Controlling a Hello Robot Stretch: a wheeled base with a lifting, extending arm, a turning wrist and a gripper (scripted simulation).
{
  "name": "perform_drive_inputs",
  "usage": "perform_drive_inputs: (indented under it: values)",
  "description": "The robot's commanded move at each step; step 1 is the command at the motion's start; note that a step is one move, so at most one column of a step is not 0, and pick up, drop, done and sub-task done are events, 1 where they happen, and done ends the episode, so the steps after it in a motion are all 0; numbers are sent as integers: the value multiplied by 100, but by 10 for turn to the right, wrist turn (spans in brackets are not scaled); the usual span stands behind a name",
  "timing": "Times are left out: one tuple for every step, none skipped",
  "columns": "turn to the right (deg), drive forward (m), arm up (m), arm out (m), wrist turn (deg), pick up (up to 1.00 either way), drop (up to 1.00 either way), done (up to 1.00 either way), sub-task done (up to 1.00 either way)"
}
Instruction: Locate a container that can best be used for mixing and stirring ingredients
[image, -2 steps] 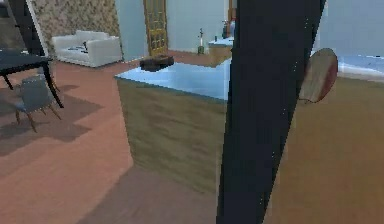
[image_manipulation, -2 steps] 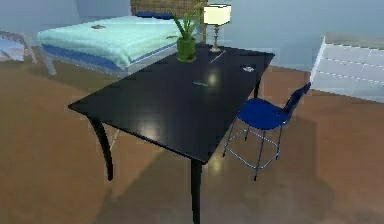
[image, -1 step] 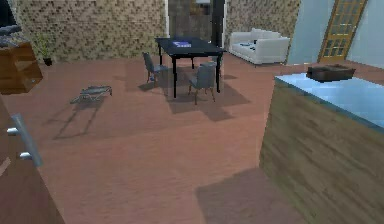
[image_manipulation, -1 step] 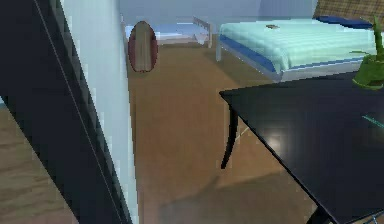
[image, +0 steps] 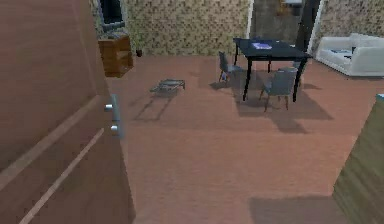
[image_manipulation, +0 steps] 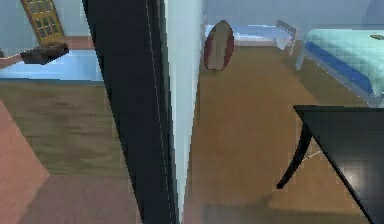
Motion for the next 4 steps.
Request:
perform_drive_inputs:
  values:
    - [0, 100, 0, 0, 0, 0, 0, 0, 0]
    - [-180, 0, 0, 0, 0, 0, 0, 0, 0]
    - [0, 15, 0, 0, 0, 0, 0, 0, 0]
    - [0, 25, 0, 0, 0, 0, 0, 0, 0]
